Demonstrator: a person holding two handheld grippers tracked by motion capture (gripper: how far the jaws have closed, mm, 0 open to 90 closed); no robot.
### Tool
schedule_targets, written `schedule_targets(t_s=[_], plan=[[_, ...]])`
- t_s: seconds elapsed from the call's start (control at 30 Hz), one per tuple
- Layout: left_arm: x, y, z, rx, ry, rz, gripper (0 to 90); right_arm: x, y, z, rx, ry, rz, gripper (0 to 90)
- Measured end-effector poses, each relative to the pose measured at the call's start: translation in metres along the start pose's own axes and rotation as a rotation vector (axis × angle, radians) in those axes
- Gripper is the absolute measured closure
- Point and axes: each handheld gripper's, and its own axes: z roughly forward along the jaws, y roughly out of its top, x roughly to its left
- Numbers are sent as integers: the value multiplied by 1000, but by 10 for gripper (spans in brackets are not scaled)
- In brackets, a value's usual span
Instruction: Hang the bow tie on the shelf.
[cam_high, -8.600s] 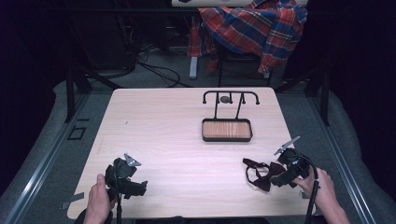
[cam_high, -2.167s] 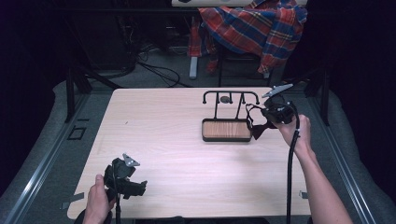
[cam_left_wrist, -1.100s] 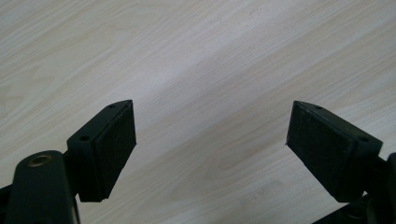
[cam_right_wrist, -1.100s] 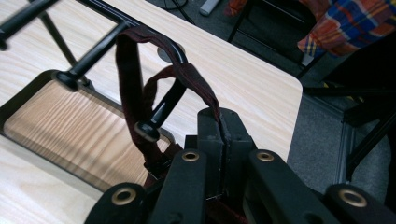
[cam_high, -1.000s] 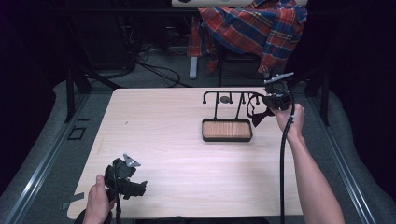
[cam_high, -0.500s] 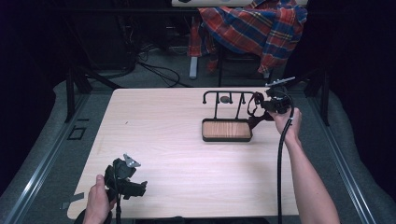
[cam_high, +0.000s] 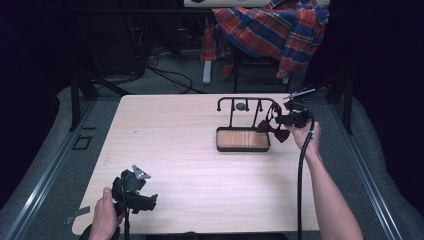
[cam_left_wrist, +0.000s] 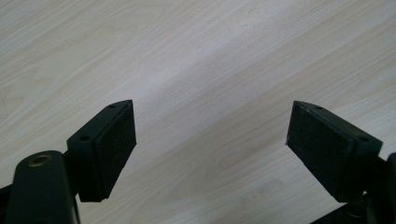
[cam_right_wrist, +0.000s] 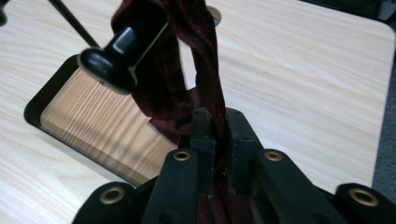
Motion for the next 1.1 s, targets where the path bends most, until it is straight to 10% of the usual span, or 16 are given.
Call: schedule_targets(t_s=[1.1], plan=[[0, 0, 0, 5, 4, 0, 160, 9, -1, -40, 4, -8, -91, 459]])
